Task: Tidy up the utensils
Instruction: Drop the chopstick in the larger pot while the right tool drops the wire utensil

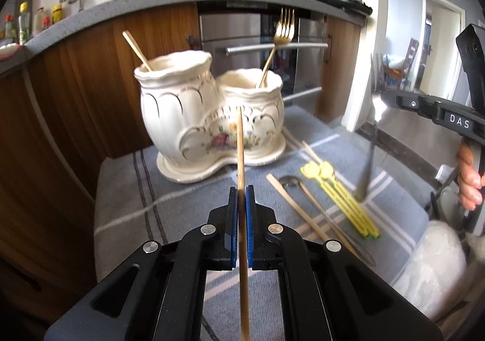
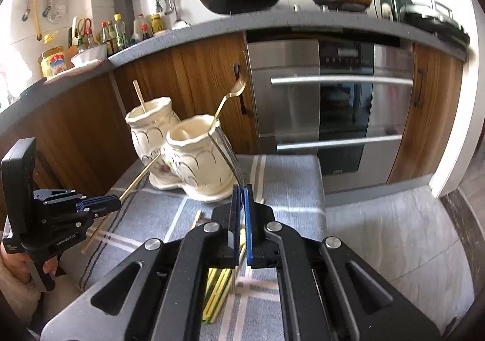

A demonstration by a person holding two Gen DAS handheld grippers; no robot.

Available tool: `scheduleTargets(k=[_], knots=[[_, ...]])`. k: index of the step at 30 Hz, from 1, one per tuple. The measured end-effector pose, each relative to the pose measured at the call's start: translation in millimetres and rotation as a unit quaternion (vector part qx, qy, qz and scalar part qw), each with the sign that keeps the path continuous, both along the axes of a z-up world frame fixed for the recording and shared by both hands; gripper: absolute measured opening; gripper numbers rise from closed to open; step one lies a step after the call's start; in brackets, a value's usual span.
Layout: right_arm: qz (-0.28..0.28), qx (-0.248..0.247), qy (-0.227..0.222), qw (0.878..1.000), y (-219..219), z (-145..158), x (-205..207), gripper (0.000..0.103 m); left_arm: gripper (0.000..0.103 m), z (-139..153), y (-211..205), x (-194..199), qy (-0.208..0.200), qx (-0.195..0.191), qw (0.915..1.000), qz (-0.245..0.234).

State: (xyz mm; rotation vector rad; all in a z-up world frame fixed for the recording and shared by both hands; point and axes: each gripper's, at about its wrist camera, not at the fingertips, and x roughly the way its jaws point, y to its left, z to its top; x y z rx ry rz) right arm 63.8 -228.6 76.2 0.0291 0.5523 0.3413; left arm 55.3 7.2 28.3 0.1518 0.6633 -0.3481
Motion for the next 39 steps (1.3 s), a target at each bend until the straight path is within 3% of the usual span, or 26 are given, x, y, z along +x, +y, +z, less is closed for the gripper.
scheduleTargets(k=[12,20,24,32,39], knots=[[0.012,-0.019,-0.028,0.999,9.4,17.1,-3.6,0.002,0.005,13.9,5.8,-2.1,-0.028,-0.02,0.9994,0.004],[0.034,0.005,-0.041,0.999,14.5,41.2,-2.5,0.002,0.005,49.3,21.0,1.7,-0.101,-0.065,0.9926,0.017],[0.045,0.018,-0.062,0.997,21.5,61.8,2.1,0.002,0.005,70.7,34.8,15.8,-0.137,-0.108,0.9843,0.027],[0.051,0.036,-0.096,0.993,33.3,91.6,21.8,0.002,0.005,107.0,53.4,54.3,-0.208,-0.192,0.9584,0.036],[0.048,0.052,-0.107,0.992,43.3,98.8,44.0,0.002,0.005,102.4,59.9,97.9,-0.21,-0.244,0.9458,0.043]])
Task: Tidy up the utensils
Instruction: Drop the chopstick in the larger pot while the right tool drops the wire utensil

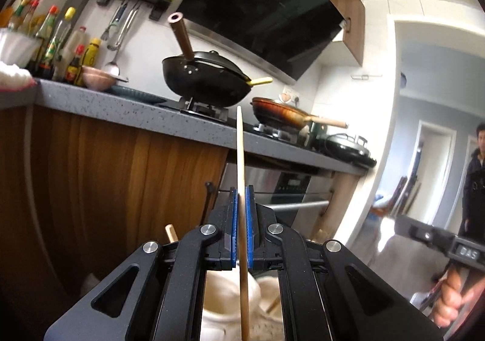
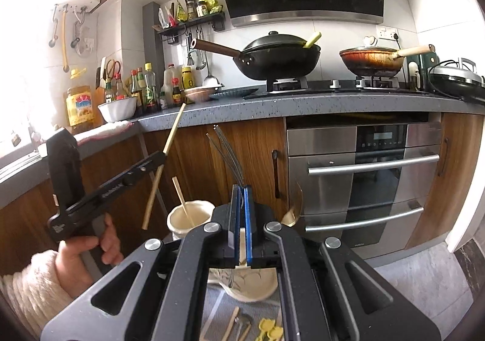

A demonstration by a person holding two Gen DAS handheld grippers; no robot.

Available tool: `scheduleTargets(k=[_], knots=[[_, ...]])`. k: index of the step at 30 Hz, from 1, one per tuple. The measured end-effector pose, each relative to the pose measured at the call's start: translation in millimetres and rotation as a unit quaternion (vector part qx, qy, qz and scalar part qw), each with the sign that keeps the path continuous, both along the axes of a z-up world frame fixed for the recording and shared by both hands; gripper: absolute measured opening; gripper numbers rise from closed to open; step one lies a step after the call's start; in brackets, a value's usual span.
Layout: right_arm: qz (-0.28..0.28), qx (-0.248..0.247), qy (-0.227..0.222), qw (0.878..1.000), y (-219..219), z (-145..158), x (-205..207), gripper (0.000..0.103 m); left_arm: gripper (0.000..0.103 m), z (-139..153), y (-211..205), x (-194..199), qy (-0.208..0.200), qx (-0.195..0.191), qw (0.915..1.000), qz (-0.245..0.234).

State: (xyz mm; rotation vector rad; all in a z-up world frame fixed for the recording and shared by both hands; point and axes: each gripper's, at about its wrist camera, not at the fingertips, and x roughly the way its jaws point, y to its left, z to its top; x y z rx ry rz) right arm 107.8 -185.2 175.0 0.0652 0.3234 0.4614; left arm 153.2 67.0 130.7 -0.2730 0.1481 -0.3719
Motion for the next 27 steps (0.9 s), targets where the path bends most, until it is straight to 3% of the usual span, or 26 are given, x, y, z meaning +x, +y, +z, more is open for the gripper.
scheduleTargets(k=[4,15,27], knots=[[-0.006,0.008,0.0,1.0,2.6,-1.4,13.1,0.002,0.005,-7.9,0.1,18.9,0.007,-0.008,0.9999,0.009],[-0.037,0.02,0.01,0.999,1.8,-27.7,43.8,0.002,0.005,-29.6,-20.3,34.2,0.005,0.045,0.9986,0.027],[-0.041,0.008,0.047,0.998,4.6,-59.7,55.3,0.002,0.005,-47.3,-20.4,-8.6,0.009,0.096,0.9952,0.02]])
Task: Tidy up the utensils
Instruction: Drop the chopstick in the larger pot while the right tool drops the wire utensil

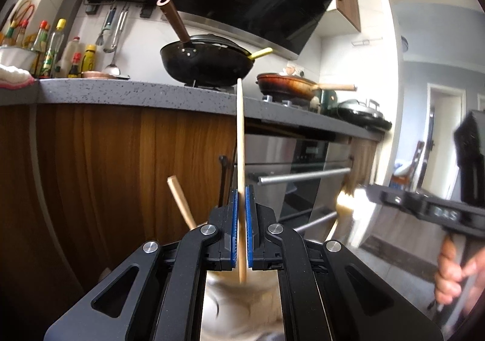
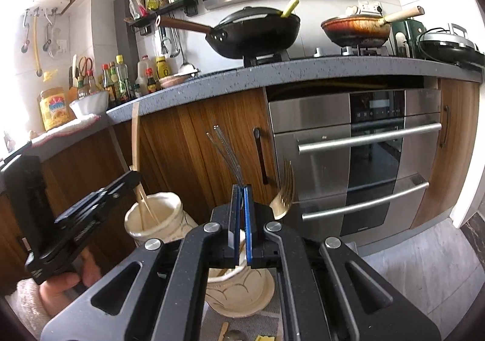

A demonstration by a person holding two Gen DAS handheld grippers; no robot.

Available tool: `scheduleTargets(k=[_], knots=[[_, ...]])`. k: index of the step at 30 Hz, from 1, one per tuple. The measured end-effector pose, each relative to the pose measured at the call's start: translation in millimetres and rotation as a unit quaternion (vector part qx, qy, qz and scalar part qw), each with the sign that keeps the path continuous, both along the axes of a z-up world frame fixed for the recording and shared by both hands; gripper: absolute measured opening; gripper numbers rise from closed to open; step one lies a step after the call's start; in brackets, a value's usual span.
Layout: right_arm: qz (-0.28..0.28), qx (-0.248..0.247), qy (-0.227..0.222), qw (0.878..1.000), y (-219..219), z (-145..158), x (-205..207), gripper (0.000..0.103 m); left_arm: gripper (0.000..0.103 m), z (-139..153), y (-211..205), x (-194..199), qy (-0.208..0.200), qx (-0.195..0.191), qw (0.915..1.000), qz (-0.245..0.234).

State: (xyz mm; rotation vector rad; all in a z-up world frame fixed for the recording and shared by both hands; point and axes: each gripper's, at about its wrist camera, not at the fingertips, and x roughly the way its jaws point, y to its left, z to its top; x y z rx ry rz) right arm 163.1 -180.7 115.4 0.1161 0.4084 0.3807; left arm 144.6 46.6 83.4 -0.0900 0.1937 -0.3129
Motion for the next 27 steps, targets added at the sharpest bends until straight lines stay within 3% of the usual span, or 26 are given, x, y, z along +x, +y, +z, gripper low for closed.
scheduleTargets(k=[6,12,17,20,25,27], knots=[[-0.011,-0.008,0.019,1.0,0.7,-13.4,2.1,0.002,0.005,-18.8,2.3,-7.4,0.047,0.023,0.9985,0.013],[-0.02,-0.012,0.036,0.999,1.4,-22.2,5.0,0.002,0.006,-18.2,2.5,-14.2,0.045,0.037,0.9982,0.017],[-0.025,-0.016,0.045,0.999,1.4,-27.1,6.9,0.002,0.013,-13.9,6.0,-16.8,0.044,0.031,0.9982,0.024],[-0.026,-0.017,0.045,0.998,1.2,-28.2,6.7,0.002,0.021,-12.8,6.8,-16.8,0.05,0.035,0.9977,0.031],[-0.029,-0.013,0.057,0.998,-2.0,-28.0,8.3,0.004,0.052,-9.8,12.2,-20.8,0.052,0.035,0.997,0.045],[-0.031,-0.011,0.058,0.998,-4.0,-27.1,7.0,0.011,0.061,-6.9,13.2,-24.3,0.049,0.036,0.9968,0.051]])
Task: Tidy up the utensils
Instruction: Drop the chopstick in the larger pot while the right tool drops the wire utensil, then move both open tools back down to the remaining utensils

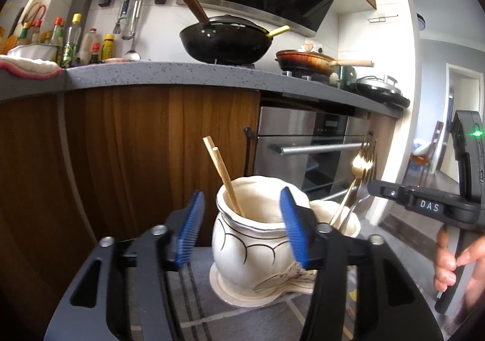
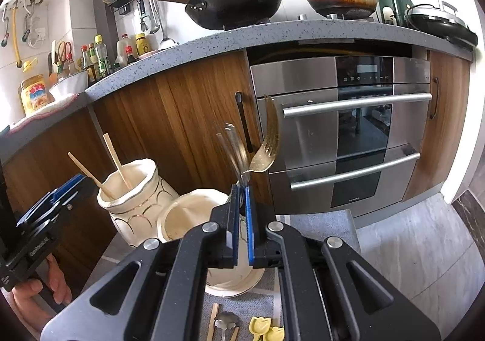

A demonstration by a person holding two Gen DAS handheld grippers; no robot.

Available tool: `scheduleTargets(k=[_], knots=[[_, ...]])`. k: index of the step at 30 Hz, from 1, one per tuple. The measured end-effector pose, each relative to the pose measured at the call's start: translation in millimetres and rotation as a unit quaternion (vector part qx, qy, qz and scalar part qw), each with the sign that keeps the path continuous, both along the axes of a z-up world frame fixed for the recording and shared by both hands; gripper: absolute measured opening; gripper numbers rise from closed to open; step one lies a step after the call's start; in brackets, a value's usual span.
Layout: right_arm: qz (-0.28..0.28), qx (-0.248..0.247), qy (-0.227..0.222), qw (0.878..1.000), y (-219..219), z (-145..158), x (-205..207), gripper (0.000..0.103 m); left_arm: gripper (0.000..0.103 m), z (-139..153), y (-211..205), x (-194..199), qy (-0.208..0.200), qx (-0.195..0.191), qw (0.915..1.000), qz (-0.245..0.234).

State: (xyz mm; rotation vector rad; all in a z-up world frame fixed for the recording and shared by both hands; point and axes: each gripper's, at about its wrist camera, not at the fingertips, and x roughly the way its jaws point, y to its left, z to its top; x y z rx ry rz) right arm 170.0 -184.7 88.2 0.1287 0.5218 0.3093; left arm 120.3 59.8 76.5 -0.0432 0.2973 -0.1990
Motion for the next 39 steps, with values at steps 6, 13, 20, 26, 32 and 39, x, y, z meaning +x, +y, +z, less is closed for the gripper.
scheduleTargets(k=[6,13,20,26,32,39], knots=[[-0.001,0.017,-0.007,1.0,-10.6,4.9,-13.3,0.068,0.093,7.0,-4.0,-15.8,-0.008,0.026,0.9994,0.022],[-0.02,0.006,-0.019,1.0,-22.8,7.7,-33.4,0.098,0.098,12.0,-10.0,-34.8,0.007,0.033,0.9993,0.014],[-0.037,-0.021,0.001,0.999,-36.1,-2.9,-48.8,0.098,0.098,6.0,-14.8,-48.7,0.043,0.035,0.9984,0.008],[-0.047,-0.031,0.023,0.998,-48.6,-13.2,-60.2,0.098,0.098,-9.1,-21.2,-59.3,0.077,0.045,0.9959,0.014],[-0.048,-0.045,0.038,0.997,-57.1,-25.6,-73.9,0.098,0.098,-30.5,-32.0,-64.0,0.118,0.053,0.9916,0.012],[-0.043,-0.066,0.062,0.995,-62.9,-46.8,-85.7,0.098,0.098,-56.9,-50.9,-61.4,0.168,0.04,0.985,-0.003]])
